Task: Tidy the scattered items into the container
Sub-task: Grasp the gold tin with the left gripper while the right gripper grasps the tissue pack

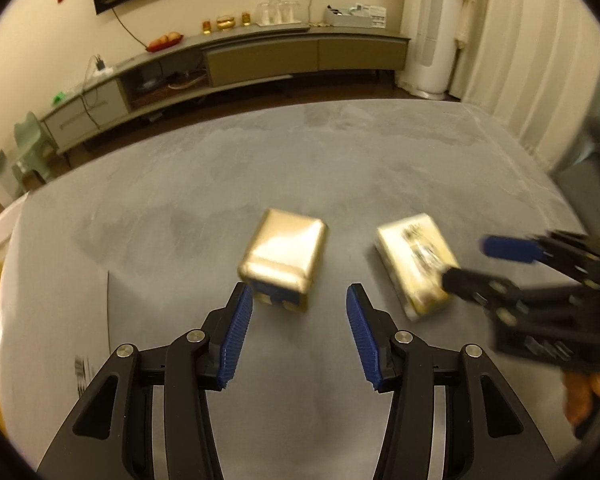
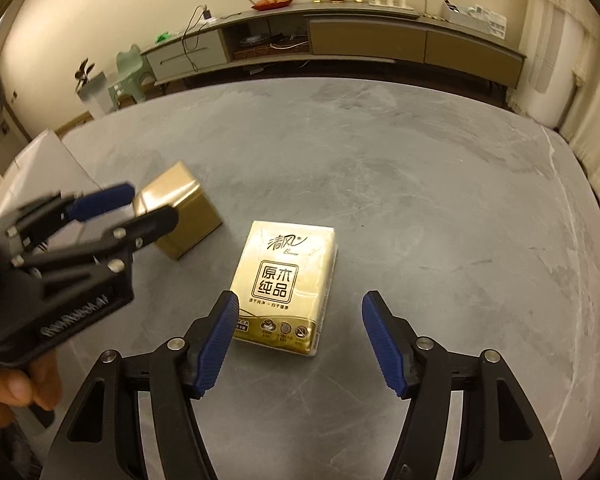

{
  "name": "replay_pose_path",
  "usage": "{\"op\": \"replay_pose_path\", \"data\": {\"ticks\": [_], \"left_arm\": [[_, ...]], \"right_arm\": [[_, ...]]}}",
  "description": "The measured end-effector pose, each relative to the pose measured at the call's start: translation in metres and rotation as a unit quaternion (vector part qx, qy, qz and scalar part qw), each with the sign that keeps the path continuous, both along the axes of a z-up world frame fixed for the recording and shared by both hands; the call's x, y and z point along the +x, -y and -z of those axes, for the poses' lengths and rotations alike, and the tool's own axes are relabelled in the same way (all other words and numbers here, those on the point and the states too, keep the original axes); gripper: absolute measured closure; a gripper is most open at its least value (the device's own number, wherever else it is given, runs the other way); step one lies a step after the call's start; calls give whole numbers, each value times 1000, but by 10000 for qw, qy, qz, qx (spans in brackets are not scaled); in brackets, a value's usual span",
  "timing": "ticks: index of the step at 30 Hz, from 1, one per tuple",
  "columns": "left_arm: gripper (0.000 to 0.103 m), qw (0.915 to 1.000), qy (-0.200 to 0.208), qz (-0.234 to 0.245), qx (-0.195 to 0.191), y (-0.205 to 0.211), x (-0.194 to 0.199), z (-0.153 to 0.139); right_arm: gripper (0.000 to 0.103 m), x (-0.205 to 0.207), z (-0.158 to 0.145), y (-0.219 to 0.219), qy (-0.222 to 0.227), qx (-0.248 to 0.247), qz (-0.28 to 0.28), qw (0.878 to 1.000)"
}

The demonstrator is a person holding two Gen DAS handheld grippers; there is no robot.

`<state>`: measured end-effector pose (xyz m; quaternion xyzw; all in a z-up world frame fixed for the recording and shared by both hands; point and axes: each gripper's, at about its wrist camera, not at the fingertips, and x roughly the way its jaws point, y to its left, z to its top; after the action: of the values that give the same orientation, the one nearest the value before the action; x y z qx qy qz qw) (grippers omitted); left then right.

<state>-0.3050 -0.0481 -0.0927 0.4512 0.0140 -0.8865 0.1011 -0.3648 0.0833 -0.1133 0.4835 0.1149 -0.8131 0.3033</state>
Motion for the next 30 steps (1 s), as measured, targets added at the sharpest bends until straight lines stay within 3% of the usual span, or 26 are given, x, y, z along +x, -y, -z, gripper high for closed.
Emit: {"op": "replay_pose_path", "data": {"ticks": [1,3,4,6,8,10,11,12,17,18,20,21,23,26,28,30], "left_arm": [[51,10000,-2,-42,-54,3,-6,4],[48,9999,-58,-75,-90,5,-14,8],[48,9999,-87,-53,-75,5,-15,10],[48,9998,-150,52,129,7,-19,11],[48,9988,-157,163,436,9,-21,14],[49,9986,-84,230,462,6,-23,17],[49,9987,-47,286,420,3,-23,19],[49,9986,-30,349,388,0,-23,19],[49,9993,-137,358,7,-7,-25,9],[48,9993,-163,316,-72,-7,-27,7],[48,9995,-139,264,-58,-6,-34,10],[48,9996,-122,245,-39,-6,-39,12],[48,9998,-51,204,36,-4,-47,19],[51,9996,72,114,228,2,-54,30],[53,9995,49,64,290,4,-51,30],[53,9995,-6,61,321,3,-41,26]], "right_arm": [[42,0,2,2,-6,6,-16,10000],[60,0,-1,3,9,-32,-28,10000],[64,1,-4,4,-46,15,-13,10000],[72,3,-8,4,-131,142,-35,9998],[71,2,-9,1,-70,103,-38,9999],[65,0,-10,-1,-49,18,-13,10000],[49,1,-10,-1,-67,-25,2,10000],[40,1,-9,-2,-83,-69,13,9999],[41,1,1,3,-15,-114,-50,9999],[51,0,3,3,-16,-102,-44,9999],[61,-3,-1,-1,41,-209,36,9998],[74,-4,-4,-3,60,-258,73,9996],[90,-3,-10,-6,47,-284,95,9995],[90,0,-13,-8,101,-331,81,9994],[84,1,-13,-9,136,-431,104,9989],[45,2,-13,-10,162,-565,165,9981]]}}
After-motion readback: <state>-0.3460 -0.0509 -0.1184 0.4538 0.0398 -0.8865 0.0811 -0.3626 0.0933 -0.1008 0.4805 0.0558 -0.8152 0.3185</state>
